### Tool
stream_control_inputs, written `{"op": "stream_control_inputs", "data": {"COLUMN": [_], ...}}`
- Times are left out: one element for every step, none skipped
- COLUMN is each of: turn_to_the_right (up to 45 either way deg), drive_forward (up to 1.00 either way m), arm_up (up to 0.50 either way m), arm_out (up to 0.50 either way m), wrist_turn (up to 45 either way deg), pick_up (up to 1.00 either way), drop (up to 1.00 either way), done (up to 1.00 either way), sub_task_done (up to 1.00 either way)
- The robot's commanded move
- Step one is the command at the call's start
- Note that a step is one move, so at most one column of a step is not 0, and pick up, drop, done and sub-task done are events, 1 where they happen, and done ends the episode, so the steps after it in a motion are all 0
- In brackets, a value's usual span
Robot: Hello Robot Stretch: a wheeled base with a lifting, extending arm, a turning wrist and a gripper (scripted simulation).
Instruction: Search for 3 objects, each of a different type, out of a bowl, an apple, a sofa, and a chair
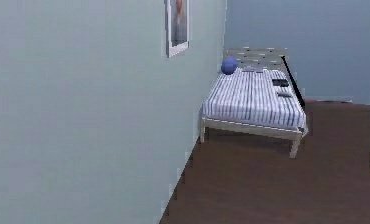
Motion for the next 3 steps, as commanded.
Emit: {"op": "stream_control_inputs", "data": {"turn_to_the_right": [45.0, 45.0, 3.0], "drive_forward": [0.0, 0.0, 0.0], "arm_up": [0.0, 0.0, 0.0], "arm_out": [0.0, 0.0, 0.0], "wrist_turn": [0.0, 0.0, 0.0], "pick_up": [0.0, 0.0, 0.0], "drop": [0.0, 0.0, 0.0], "done": [0.0, 0.0, 0.0], "sub_task_done": [0.0, 0.0, 0.0]}}
